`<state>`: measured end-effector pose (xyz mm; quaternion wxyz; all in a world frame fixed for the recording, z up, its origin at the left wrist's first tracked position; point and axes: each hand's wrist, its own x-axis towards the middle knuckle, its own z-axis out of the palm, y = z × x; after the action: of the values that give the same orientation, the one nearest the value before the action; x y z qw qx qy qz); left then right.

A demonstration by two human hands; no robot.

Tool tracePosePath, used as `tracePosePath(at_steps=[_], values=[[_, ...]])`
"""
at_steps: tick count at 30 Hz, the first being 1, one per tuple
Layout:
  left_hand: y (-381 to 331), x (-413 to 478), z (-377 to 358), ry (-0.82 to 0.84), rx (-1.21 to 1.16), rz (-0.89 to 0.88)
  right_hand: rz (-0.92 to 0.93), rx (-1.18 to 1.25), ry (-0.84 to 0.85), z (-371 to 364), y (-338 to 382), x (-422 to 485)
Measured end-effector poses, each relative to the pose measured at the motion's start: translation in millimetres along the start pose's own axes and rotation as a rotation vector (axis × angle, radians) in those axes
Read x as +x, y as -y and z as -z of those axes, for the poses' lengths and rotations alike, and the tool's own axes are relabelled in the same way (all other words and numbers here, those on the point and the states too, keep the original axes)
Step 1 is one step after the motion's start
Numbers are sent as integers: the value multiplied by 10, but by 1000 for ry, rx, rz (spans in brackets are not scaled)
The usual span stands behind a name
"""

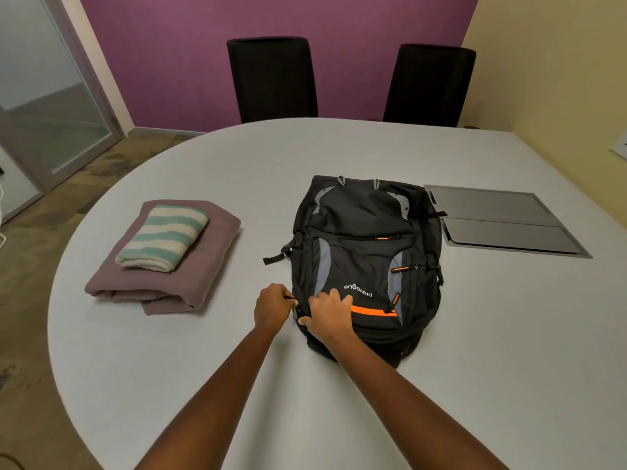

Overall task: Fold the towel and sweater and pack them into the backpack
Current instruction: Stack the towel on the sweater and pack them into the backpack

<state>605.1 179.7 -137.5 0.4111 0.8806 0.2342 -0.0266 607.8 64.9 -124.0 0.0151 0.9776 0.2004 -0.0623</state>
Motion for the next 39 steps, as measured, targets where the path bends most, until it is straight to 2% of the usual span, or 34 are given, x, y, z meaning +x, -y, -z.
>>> tracePosePath(at_steps=[8,11,14,18,23,30,39], values=[[65,224,123,25,-37,2,15,-92,-15,-67,75,167],[87,395,243,14,-45,11,30,-74,-147,-41,91,223],[49,616,343,20,-28,-15,-9,-44,-202,-84,97,269],[-56,881,415,33,-1,-63,33,57,-216,-79,13,243],[-61,1156,466,37,28,-94,79,6,-264,-94,-30,208],[28,1477,569,-10,53,-79,142,-25,-226,-71,-35,232],[252,1515,642,10,64,-85,-3,-21,-98,-220,292,497]])
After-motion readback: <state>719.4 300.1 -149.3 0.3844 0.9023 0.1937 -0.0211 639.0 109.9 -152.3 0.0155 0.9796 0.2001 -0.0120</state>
